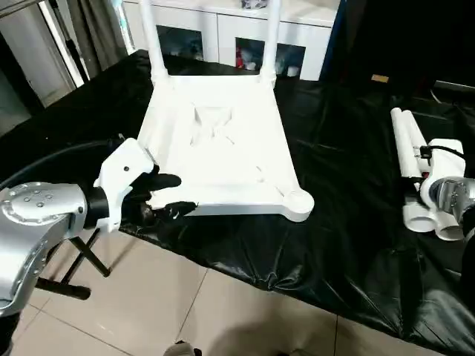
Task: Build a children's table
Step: Pick table leg
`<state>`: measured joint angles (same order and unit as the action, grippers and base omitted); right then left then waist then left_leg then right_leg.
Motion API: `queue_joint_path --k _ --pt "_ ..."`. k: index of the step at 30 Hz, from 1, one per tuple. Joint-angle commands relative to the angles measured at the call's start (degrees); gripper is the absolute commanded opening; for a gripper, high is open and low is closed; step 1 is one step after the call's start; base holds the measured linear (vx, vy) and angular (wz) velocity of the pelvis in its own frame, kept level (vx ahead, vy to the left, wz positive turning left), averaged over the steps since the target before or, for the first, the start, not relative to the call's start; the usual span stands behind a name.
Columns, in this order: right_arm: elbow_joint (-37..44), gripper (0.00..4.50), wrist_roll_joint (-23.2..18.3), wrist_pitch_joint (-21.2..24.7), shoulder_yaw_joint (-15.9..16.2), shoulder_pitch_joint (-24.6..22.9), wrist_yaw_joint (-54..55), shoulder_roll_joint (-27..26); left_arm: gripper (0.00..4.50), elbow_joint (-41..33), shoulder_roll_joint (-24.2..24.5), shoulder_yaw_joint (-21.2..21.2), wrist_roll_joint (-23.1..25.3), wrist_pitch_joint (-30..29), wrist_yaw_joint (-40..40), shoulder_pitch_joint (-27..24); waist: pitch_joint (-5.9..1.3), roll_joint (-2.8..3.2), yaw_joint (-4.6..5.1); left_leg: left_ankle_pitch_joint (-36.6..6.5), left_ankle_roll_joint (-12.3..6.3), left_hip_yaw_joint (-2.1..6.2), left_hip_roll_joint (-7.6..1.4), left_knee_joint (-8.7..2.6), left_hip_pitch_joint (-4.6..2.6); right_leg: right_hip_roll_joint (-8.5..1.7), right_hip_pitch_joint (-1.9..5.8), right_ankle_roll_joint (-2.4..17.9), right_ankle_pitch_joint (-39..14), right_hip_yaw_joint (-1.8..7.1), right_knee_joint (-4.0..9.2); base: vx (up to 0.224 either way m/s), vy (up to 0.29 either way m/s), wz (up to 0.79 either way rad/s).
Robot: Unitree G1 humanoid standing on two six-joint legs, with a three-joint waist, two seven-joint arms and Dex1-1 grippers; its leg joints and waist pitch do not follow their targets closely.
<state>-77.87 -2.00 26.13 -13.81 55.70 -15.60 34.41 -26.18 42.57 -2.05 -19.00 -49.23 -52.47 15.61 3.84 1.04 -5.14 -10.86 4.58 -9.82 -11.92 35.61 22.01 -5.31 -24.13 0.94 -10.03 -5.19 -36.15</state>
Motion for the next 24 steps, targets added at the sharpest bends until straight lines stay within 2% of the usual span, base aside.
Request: queue_joint_path --k 1,2,6,7,8,13,15,19,22,24 --pt "-0.6 2.86 -0.4 1.8 -0.5 0.1 -1.2 0.4 2.96 -1.2 1.2 -0.3 -0.7 -0.9 -0.8 -0.4 -3.56 -0.78 -0.24 -12.5 -0.47 -0.28 -0.35 -4.12 -0.28 -2.12 2.99 11.8 -16.6 2.15 4.18 0.000 0.000 0.00" --pt "-0.6 2.73 -0.2 2.4 -0.3 0.2 -1.6 0.5 2.96 -1.2 1.5 -0.2 -0.9 -1.1 -1.1 -0.6 -3.62 -1.01 -0.24 -12.3 -0.54 -0.32 -0.35 -4.10 -0.27 -2.13 3.04 12.0 -16.6 2.14 4.18 0.000 0.000 0.00" --pt "-0.8 2.27 0.9 4.6 0.6 0.1 -3.8 0.6 2.96 -1.6 3.3 0.4 -1.9 -1.7 -2.1 -1.4 -3.59 -0.97 -0.33 -11.9 -0.51 -0.28 -0.39 -4.11 -0.13 -2.25 3.09 12.0 -17.0 2.14 4.12 0.000 0.000 0.00" --pt "-0.8 2.27 1.0 4.9 0.7 0.1 -4.1 0.6 2.96 -1.7 3.4 0.4 -2.1 -1.9 -2.3 -1.5 -3.56 -1.00 -0.29 -12.0 -0.45 -0.30 -0.38 -4.09 -0.14 -2.22 3.06 11.9 -17.2 2.14 4.13 0.000 0.000 0.00" --pt "-0.8 2.10 1.1 5.3 0.8 0.0 -4.4 0.6 2.96 -1.8 3.7 0.6 -2.2 -2.0 -2.5 -1.7 -3.48 -0.84 -0.34 -12.9 -0.31 -0.30 -0.46 -4.16 -0.36 -2.28 2.88 11.8 -18.5 2.16 4.31 0.000 0.000 0.00" --pt "-0.9 1.93 2.0 6.7 1.7 -1.4 -6.3 0.0 2.96 -2.9 4.7 1.0 -3.7 -3.4 -3.4 -2.3 -3.39 -0.90 -0.42 -14.0 0.29 -0.20 -0.54 -4.31 -0.43 -2.35 2.86 11.7 -19.3 2.20 4.38 0.000 0.000 0.00" --pt "-0.9 1.92 2.0 7.3 1.8 -2.0 -6.8 -0.3 2.96 -3.0 5.0 1.1 -3.9 -3.5 -3.6 -2.4 -3.40 -1.11 -0.48 -14.3 0.45 -0.17 -0.54 -4.34 -0.40 -2.39 2.91 11.5 -20.0 2.17 4.45 0.000 0.000 0.00" --pt "-0.8 1.90 1.3 7.4 0.6 -2.7 -5.9 -0.5 2.96 -2.5 4.8 1.4 -4.1 -3.3 -3.0 -2.1 -3.68 -1.00 -0.59 -14.9 1.21 -0.06 -0.64 -4.43 -0.64 -2.42 2.91 11.2 -19.7 2.18 4.45 0.000 0.000 0.00" --pt "-0.4 1.89 -1.9 5.6 -2.9 -1.5 -4.4 -0.3 2.96 0.4 1.1 1.1 -2.4 -2.1 1.6 0.4 -3.94 -1.07 -0.55 -16.4 1.84 -0.14 -0.57 -4.39 -1.05 -2.25 2.76 11.3 -18.8 2.21 4.54 0.000 0.000 0.00" --pt "-0.1 1.89 -3.3 4.8 -4.2 -0.7 -5.0 -0.3 2.96 2.6 -1.9 1.0 -1.5 -1.5 4.8 2.4 -4.06 -1.07 -0.57 -16.0 1.74 -0.15 -0.51 -4.34 -0.98 -2.24 2.92 11.4 -17.9 2.21 4.49 0.000 0.000 0.00"
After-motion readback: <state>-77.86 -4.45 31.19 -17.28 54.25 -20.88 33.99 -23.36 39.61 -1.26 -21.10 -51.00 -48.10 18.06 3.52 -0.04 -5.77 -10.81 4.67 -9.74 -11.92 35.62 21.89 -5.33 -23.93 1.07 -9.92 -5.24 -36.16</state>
